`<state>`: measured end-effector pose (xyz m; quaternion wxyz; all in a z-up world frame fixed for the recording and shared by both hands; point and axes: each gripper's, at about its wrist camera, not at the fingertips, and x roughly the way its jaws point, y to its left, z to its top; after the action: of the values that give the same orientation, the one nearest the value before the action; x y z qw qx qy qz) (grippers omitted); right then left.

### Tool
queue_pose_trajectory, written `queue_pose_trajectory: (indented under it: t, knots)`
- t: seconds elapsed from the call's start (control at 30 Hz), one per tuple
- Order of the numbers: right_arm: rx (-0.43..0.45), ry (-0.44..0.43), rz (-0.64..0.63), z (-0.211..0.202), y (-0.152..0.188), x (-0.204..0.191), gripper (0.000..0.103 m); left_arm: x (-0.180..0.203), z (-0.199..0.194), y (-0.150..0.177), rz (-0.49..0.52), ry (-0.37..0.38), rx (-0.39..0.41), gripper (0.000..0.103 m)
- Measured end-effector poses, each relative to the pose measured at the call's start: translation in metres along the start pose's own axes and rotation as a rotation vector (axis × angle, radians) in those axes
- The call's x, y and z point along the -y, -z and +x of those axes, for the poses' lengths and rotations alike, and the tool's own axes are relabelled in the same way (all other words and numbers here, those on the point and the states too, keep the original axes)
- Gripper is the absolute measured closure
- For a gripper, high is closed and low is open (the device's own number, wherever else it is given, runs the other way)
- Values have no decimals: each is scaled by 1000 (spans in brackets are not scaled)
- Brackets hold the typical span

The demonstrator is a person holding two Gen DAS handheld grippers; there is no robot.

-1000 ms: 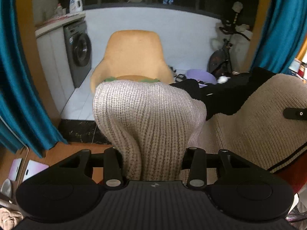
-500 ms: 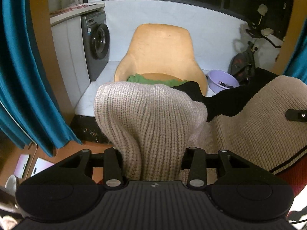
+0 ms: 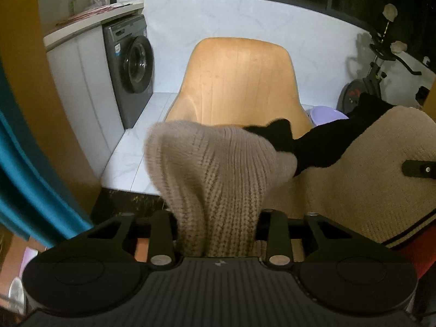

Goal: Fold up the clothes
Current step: 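Carry the folded cardigan with both grippers toward the tan chair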

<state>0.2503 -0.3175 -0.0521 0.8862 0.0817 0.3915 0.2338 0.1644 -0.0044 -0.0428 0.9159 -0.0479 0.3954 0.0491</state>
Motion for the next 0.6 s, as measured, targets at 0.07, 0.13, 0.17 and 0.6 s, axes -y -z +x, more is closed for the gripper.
queue_pose_trajectory:
  t: [0.07, 0.13, 0.17, 0.6]
  knots:
    - [-5, 3, -5, 26, -21, 3, 63, -9, 33, -16, -18, 9, -19, 88]
    - [9, -2, -8, 52, -38, 5, 63, -20, 77, -28, -45, 23, -46, 89]
    - [14, -3, -12, 65, -47, 6, 64, -27, 107, -32, -57, 39, -59, 89]
    - [-11, 172, -99, 256, -187, 26, 75, -51, 386, -76, -186, 291, -213, 88]
